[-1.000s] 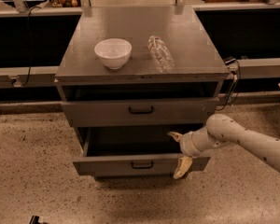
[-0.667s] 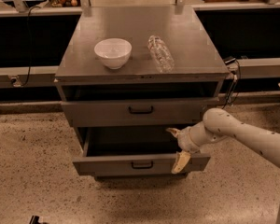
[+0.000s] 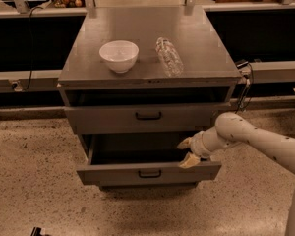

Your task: Open middle drawer

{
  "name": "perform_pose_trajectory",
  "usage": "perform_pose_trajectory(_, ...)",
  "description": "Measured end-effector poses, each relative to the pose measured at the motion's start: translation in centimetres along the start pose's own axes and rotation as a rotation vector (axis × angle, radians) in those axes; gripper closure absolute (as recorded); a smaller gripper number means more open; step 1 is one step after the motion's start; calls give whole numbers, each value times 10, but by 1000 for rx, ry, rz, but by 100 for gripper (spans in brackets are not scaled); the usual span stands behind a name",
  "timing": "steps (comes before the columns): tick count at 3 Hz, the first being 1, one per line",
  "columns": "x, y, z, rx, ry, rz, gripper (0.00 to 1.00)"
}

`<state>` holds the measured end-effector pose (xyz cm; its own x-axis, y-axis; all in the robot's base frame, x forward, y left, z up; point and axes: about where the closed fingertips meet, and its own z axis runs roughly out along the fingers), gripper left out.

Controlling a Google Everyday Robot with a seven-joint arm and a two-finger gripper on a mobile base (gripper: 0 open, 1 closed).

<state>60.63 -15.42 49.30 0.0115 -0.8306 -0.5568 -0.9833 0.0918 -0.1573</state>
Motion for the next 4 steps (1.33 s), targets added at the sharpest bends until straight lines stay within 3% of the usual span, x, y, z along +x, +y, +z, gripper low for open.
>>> perform_pose_trajectory(2, 14, -11, 5, 30, 19, 77, 90)
perform_pose_trajectory(3, 26, -17, 23, 18, 35, 52, 100)
perform_pose_trajectory(4, 35, -26, 30, 29, 66, 15, 100)
